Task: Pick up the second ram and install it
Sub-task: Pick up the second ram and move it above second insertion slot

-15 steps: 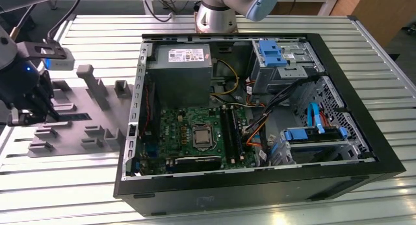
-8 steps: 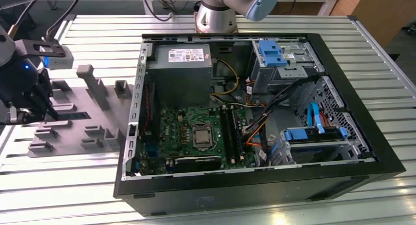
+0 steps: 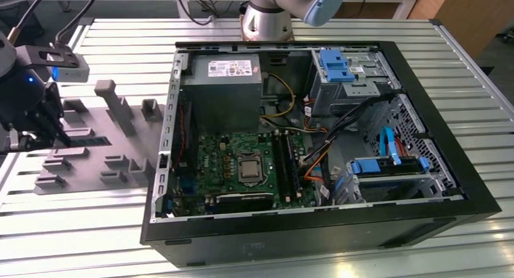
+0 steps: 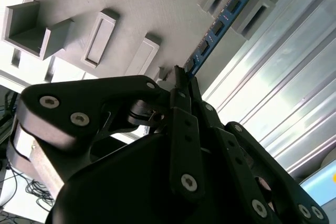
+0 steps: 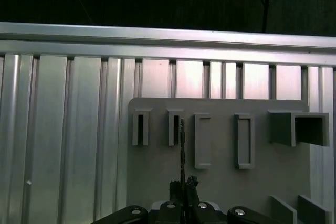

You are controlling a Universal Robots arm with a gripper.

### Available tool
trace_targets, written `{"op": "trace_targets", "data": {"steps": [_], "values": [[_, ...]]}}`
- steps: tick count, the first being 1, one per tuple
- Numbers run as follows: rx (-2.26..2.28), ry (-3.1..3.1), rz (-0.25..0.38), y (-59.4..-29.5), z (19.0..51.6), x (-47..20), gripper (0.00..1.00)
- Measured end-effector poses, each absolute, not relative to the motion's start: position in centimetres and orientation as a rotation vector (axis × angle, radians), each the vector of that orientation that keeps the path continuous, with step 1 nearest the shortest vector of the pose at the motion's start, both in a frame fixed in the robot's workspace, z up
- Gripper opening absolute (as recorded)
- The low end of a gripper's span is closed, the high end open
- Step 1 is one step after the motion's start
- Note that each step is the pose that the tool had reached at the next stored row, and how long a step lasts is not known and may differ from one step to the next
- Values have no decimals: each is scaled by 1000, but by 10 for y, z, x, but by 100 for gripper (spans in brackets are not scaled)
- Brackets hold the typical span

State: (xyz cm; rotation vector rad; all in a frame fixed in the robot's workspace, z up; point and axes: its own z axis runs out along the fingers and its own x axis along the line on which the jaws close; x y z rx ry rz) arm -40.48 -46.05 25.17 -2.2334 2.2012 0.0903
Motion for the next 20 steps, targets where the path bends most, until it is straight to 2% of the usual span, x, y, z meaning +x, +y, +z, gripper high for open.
{"op": "trace_targets", "data": {"steps": [20], "values": [[-2234, 2202, 90, -459, 267, -405, 14]]}}
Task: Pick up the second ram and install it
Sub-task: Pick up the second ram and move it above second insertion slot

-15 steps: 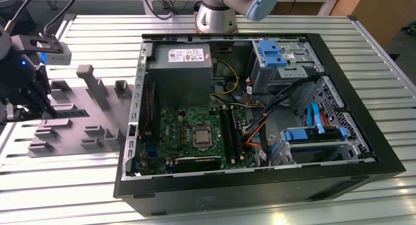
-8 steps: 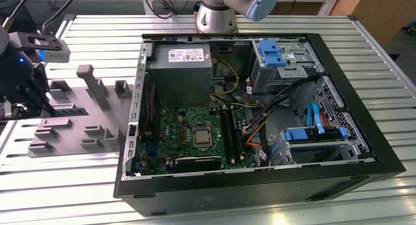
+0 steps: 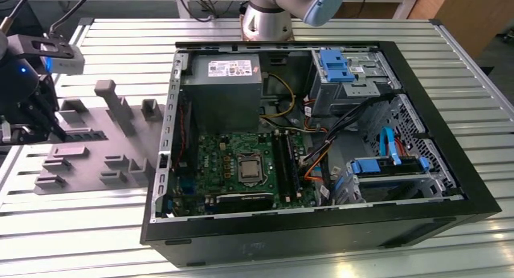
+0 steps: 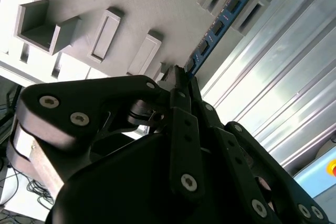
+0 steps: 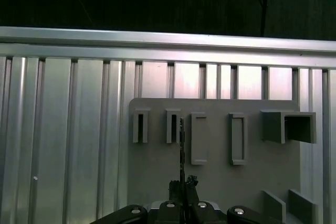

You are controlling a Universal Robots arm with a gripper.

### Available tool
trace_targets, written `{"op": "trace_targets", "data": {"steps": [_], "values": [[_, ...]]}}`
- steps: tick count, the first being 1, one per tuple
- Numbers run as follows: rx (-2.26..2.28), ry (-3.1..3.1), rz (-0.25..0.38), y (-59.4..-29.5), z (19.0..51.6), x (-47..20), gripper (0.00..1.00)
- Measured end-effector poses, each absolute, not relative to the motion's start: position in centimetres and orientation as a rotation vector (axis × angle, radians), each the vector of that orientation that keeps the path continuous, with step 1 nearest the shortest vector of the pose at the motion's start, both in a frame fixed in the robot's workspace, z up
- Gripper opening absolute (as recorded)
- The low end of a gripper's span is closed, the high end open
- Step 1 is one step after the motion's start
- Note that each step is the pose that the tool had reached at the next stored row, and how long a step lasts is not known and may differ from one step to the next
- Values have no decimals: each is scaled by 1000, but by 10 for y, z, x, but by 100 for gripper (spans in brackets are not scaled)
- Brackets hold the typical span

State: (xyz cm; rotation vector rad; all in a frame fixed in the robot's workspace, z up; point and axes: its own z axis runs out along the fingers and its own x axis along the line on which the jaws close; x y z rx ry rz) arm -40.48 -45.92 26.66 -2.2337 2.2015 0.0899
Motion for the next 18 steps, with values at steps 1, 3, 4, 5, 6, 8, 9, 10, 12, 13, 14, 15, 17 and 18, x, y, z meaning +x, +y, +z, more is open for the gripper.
{"op": "trace_targets", "data": {"steps": [1, 3, 4, 5, 6, 8, 9, 10, 12, 13, 14, 15, 17, 18], "values": [[-2234, 2201, 90, -459, 267, -405, 14], [-2234, 2202, 90, -459, 269, -405, 14], [-2234, 2202, 90, -459, 269, -405, 14], [-2234, 2202, 89, -459, 270, -405, 14], [-2234, 2202, 89, -459, 271, -405, 14], [-2234, 2202, 89, -458, 272, -405, 14], [-2234, 2202, 89, -458, 273, -405, 14], [-2234, 2202, 88, -458, 273, -405, 14], [-2235, 2203, 88, -458, 274, -405, 14], [-2235, 2203, 87, -457, 275, -405, 14], [-2235, 2203, 87, -457, 276, -405, 14], [-2235, 2203, 87, -457, 276, -405, 14], [-2236, 2204, 86, -457, 278, -405, 14], [-2236, 2204, 85, -457, 278, -405, 14]]}}
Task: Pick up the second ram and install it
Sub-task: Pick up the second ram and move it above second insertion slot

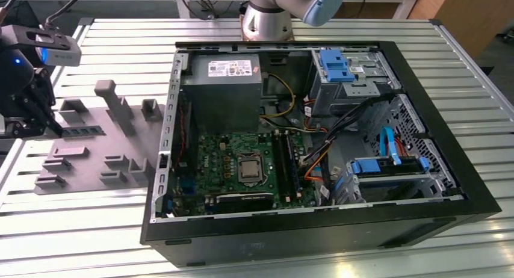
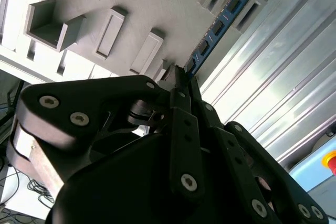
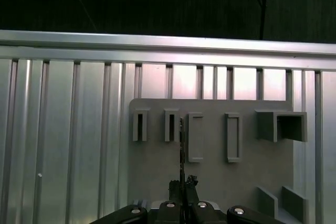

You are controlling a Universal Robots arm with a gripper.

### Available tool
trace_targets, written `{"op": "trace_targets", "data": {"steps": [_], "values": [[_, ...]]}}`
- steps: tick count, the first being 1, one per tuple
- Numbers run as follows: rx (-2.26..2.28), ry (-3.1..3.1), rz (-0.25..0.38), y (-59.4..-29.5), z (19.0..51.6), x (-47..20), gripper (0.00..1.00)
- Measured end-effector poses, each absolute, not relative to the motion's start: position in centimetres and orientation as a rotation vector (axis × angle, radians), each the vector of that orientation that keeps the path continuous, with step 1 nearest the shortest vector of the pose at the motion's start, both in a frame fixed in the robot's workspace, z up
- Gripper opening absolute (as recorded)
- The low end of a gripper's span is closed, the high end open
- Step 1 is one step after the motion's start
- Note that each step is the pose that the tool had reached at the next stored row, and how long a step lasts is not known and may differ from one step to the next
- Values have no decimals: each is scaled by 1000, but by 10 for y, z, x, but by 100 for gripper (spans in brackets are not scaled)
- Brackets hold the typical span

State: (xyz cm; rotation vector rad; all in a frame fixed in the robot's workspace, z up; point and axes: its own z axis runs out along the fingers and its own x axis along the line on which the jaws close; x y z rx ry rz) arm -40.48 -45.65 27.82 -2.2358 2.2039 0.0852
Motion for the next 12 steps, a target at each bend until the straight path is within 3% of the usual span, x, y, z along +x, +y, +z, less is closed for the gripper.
{"op": "trace_targets", "data": {"steps": [12], "values": [[-2237, 2206, 81, -455, 287, -405, 14]]}}
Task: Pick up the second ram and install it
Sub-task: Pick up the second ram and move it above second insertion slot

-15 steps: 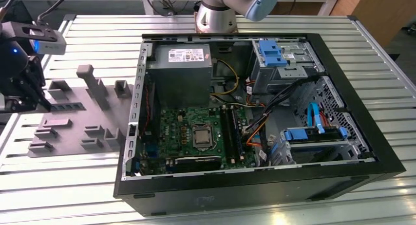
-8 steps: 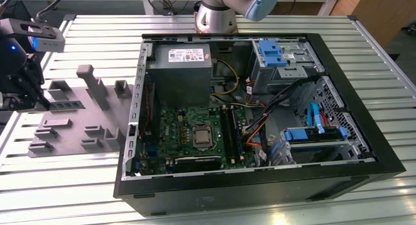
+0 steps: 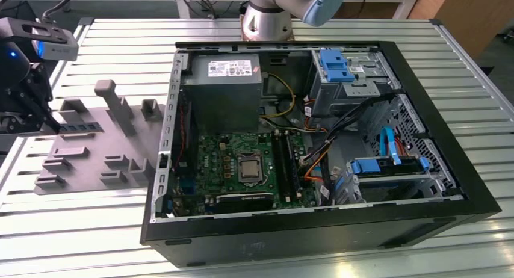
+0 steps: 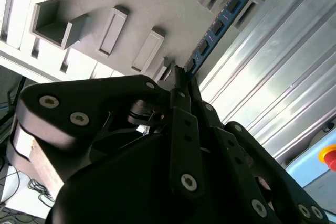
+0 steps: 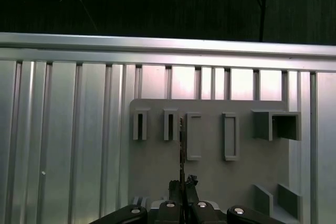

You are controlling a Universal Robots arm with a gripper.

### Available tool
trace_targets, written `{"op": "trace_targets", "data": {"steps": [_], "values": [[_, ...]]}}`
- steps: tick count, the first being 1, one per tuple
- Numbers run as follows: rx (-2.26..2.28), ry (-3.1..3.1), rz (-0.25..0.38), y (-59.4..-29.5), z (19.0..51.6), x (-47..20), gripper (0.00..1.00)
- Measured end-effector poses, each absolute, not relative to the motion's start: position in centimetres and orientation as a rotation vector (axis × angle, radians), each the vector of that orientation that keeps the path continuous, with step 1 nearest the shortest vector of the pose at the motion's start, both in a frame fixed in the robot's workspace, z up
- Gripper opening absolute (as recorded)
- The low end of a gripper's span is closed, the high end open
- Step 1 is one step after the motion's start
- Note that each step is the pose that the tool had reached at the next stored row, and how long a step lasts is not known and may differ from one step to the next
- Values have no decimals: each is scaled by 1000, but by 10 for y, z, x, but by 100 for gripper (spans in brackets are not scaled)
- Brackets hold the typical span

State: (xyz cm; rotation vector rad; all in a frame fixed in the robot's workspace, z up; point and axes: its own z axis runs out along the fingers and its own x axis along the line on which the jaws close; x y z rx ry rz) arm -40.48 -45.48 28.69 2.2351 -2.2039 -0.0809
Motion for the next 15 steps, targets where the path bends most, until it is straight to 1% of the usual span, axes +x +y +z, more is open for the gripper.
{"op": "trace_targets", "data": {"steps": [15], "values": [[2233, -2204, -78, -454, 298, -405, 14]]}}
